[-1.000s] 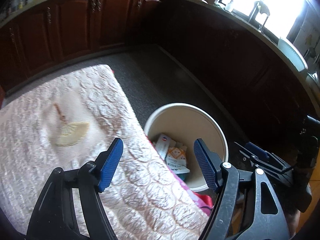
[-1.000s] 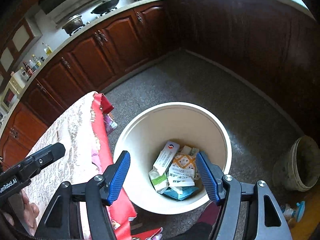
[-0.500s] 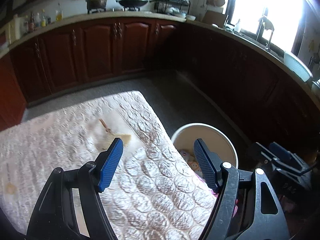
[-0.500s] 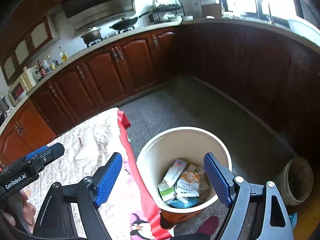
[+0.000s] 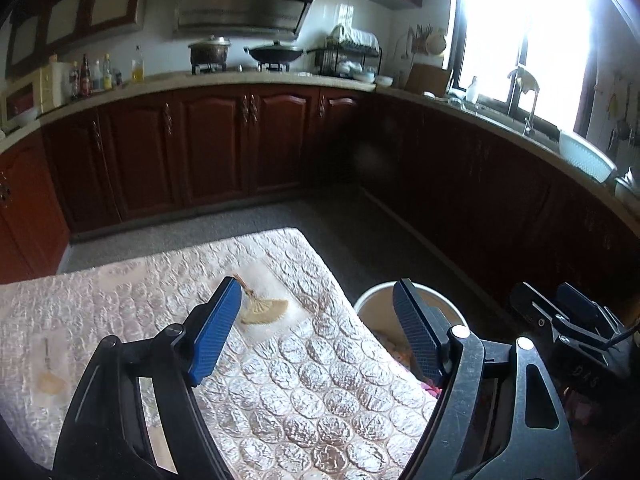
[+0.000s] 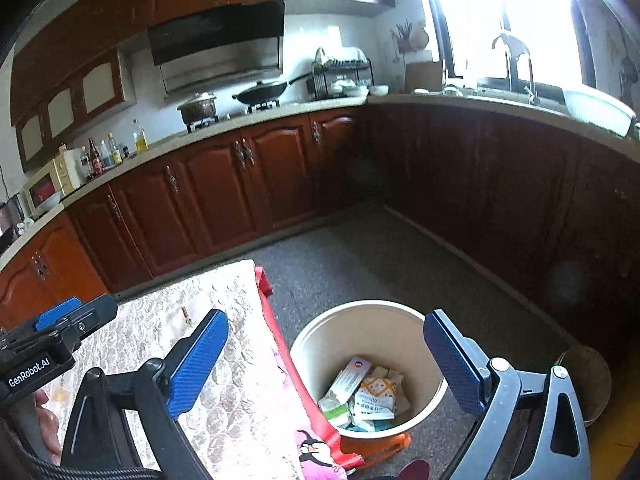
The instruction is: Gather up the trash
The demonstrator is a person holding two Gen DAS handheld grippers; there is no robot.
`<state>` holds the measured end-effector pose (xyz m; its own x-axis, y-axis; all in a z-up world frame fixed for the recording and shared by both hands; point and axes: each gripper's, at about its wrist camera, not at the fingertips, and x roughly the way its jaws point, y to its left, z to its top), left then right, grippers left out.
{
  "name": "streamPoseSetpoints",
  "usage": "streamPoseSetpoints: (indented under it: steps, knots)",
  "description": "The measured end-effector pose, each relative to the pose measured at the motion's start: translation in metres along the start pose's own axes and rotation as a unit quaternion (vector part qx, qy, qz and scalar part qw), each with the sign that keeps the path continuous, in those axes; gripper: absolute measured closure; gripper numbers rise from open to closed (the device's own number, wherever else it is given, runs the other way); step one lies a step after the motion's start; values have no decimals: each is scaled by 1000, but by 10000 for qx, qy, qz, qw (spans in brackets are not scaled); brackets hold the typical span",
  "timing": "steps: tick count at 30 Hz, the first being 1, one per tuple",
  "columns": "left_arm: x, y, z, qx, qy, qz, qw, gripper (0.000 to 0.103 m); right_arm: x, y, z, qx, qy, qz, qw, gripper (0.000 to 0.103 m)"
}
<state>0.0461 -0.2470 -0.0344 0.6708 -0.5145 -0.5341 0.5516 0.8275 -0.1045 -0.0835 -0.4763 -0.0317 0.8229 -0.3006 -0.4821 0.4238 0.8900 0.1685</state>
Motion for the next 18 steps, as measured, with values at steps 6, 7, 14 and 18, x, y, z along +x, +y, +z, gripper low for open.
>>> streamPoseSetpoints:
  steps: [6,7,14,18]
  knots:
    - [-19,4,2,7,-262,28,9997,25,-15,5,4,-24,-226,6,9997,3]
    - [-21,3,3,20,-306,47,9995,25,-17,6,4,-26,-261,14,9997,3]
    - [-31,4,5,36,-495,130,9987,25,-30,10,6,-91,-472,7,9988,1]
    - [-33,4,5,29,-537,159,9984,25,-35,10,8,-94,-549,18,9984,0]
